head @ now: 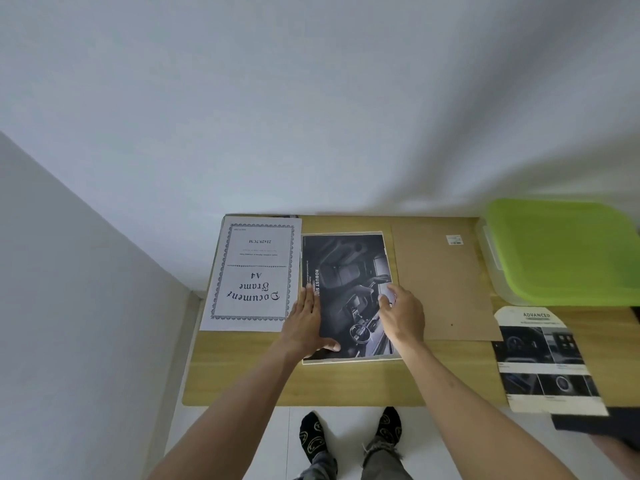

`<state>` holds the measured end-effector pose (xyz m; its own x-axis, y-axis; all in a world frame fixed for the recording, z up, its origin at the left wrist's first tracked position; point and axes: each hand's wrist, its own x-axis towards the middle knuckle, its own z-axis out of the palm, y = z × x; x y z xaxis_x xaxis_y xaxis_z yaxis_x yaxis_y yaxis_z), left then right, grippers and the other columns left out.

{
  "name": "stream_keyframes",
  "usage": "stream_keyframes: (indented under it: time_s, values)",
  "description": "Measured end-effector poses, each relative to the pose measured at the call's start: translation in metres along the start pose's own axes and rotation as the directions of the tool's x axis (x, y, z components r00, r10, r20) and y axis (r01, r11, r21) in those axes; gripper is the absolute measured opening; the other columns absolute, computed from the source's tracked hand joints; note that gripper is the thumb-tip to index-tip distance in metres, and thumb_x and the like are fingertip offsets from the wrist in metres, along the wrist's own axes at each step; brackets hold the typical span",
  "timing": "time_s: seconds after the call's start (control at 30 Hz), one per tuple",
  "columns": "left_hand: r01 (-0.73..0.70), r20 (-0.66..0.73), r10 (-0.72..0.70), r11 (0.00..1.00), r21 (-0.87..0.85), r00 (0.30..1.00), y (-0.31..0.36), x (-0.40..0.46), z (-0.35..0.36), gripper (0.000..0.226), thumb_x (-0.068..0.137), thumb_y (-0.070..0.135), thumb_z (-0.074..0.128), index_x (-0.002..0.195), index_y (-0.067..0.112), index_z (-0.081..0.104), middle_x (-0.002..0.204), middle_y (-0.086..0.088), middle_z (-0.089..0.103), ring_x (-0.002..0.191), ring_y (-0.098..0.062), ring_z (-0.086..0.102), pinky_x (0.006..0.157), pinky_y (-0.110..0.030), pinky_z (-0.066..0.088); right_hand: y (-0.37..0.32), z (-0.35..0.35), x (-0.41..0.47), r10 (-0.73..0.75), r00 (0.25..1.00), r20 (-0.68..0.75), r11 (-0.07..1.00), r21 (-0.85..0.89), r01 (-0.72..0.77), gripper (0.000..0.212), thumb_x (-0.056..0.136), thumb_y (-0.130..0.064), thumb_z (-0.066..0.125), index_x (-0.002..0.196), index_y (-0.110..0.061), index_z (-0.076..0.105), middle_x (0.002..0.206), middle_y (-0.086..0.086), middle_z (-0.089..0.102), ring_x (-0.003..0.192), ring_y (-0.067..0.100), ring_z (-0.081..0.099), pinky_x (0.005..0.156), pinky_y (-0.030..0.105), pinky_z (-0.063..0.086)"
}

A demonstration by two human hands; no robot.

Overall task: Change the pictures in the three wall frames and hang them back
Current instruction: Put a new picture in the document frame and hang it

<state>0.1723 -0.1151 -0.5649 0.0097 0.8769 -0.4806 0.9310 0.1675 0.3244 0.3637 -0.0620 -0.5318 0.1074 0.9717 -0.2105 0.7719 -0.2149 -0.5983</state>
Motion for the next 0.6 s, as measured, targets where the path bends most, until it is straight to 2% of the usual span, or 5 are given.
stream_keyframes:
  time_s: [0.13,0.27,0.37,0.5,0.6]
  values:
    - [-0.004,-0.009,0.004,1.000,-0.004,1.000,-0.001,0.000,0.001,0.136,0.070,0.067,0.070,0.151,0.003,-0.018,0.158,-0.013,-0.027,0.147,-0.026,-0.024,0.123,-0.038,-0.001,-0.004,0.000,-0.001,-0.015,0.999,-0.031,0.995,-0.102,0.012,0.015,0.094,-0.013,0.058,0.096,-0.002,0.068,0.092,0.017,0.072,0.088,0.037,0.067,0.071,0.045,0.056]
    - [-0.004,-0.008,0.004,1.000,-0.026,1.000,-0.002,-0.001,0.002,0.137,0.069,0.067,0.071,0.150,0.003,-0.020,0.158,-0.012,-0.028,0.146,-0.025,-0.025,0.123,-0.039,-0.002,0.000,0.003,0.002,0.058,0.998,0.003,0.996,0.071,-0.058,0.030,0.092,-0.010,0.061,0.122,-0.010,0.064,0.118,0.011,0.068,0.103,0.029,0.065,0.084,0.035,0.055]
    - [-0.008,-0.005,0.008,0.998,-0.068,1.000,-0.004,-0.003,0.001,0.138,0.068,0.065,0.074,0.151,0.005,-0.019,0.158,-0.010,-0.029,0.145,-0.023,-0.027,0.123,-0.038,-0.002,0.000,-0.001,0.009,0.180,0.976,0.120,0.952,0.230,-0.204,0.040,0.093,-0.002,0.054,0.132,-0.007,0.053,0.109,0.005,0.063,0.083,0.020,0.061,0.059,0.018,0.046]
    - [-0.004,-0.007,0.003,0.983,-0.183,1.000,-0.006,-0.004,-0.003,0.136,0.068,0.058,0.079,0.153,0.009,-0.015,0.159,-0.002,-0.027,0.146,-0.016,-0.025,0.121,-0.036,0.007,-0.003,-0.007,0.020,0.190,0.947,0.260,0.944,0.217,-0.249,0.037,0.089,0.002,0.043,0.116,-0.011,0.064,0.096,0.010,0.069,0.065,0.018,0.057,0.050,0.026,0.043]
    - [-0.002,-0.005,0.001,0.967,-0.256,1.000,-0.007,-0.003,-0.005,0.132,0.070,0.054,0.080,0.154,0.011,-0.012,0.160,0.001,-0.024,0.147,-0.012,-0.023,0.123,-0.038,0.009,-0.006,-0.011,0.026,0.161,0.929,0.332,0.928,0.270,-0.257,0.052,0.085,0.004,0.038,0.125,-0.019,0.060,0.109,0.001,0.067,0.083,0.018,0.058,0.064,0.029,0.046]
